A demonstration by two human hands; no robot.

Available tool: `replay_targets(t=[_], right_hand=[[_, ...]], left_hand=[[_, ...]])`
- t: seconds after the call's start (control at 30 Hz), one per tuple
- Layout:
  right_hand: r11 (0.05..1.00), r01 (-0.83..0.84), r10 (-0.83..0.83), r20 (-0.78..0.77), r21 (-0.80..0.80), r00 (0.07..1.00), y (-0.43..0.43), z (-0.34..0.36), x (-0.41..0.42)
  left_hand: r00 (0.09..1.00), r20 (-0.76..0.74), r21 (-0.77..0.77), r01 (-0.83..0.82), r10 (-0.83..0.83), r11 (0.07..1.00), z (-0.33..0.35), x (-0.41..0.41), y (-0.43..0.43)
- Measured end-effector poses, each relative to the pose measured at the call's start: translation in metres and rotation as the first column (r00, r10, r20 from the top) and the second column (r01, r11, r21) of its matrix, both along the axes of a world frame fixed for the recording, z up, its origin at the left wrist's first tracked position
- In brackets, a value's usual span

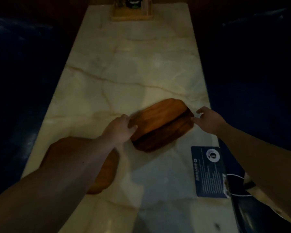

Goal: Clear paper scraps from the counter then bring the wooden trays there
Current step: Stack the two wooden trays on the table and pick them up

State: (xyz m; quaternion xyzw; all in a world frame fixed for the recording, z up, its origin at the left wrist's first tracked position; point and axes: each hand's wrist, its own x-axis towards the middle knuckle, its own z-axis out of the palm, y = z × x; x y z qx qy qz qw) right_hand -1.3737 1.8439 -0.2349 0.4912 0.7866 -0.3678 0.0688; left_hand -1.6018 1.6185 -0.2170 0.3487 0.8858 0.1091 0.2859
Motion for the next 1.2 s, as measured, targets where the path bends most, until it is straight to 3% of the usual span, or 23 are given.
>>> replay_targets(t=[0.17, 0.27, 0.33, 0.4, 0.47, 0.5, 0.67, 0.8, 1.03, 1.2], right_hand=[[0.995, 0.022, -0.024, -0.016, -0.1, 1.0, 0.026, -0.022, -0.011], [0.992, 0.005, -0.013, -0.06, -0.129, 0.998, 0.031, -0.029, -0.019], [0.989, -0.027, 0.014, -0.09, -0.146, 0.996, 0.033, -0.032, -0.025], [0.987, -0.057, 0.042, -0.097, -0.153, 0.994, 0.034, -0.037, -0.028], [0.987, -0.062, 0.048, -0.099, -0.151, 0.994, 0.035, -0.043, -0.028], [0.985, -0.051, 0.034, -0.105, -0.162, 0.994, 0.035, -0.046, -0.026], [0.925, 0.132, -0.205, -0.176, -0.357, 0.963, 0.013, -0.05, -0.007], [0.894, 0.236, -0.337, -0.223, -0.382, 0.915, -0.025, -0.035, 0.006], [0.86, 0.23, -0.419, -0.373, -0.456, 0.828, -0.105, 0.001, -0.002], [0.845, 0.254, -0.463, -0.407, -0.471, 0.787, -0.174, 0.023, -0.032]], left_hand=[[0.978, 0.093, -0.067, -0.182, 0.187, 0.981, -0.029, 0.011, 0.011], [0.91, 0.192, -0.051, -0.364, 0.367, 0.93, -0.043, 0.012, 0.018], [0.801, 0.264, -0.035, -0.548, 0.537, 0.836, -0.047, 0.011, 0.021], [0.626, 0.42, -0.047, -0.708, 0.657, 0.704, -0.052, 0.009, 0.022], [0.483, 0.545, -0.093, -0.777, 0.685, 0.622, -0.055, 0.008, 0.02], [0.467, 0.56, -0.1, -0.782, 0.685, 0.615, -0.055, 0.008, 0.017], [0.492, 0.546, -0.022, -0.801, 0.678, 0.599, -0.042, 0.007, -0.001], [0.585, 0.542, 0.108, -0.76, 0.603, 0.641, -0.025, -0.004, -0.026], [0.654, 0.537, 0.251, -0.727, 0.533, 0.639, 0.011, -0.044, -0.089], [0.746, 0.488, 0.303, -0.632, 0.454, 0.713, 0.018, -0.088, -0.146]])
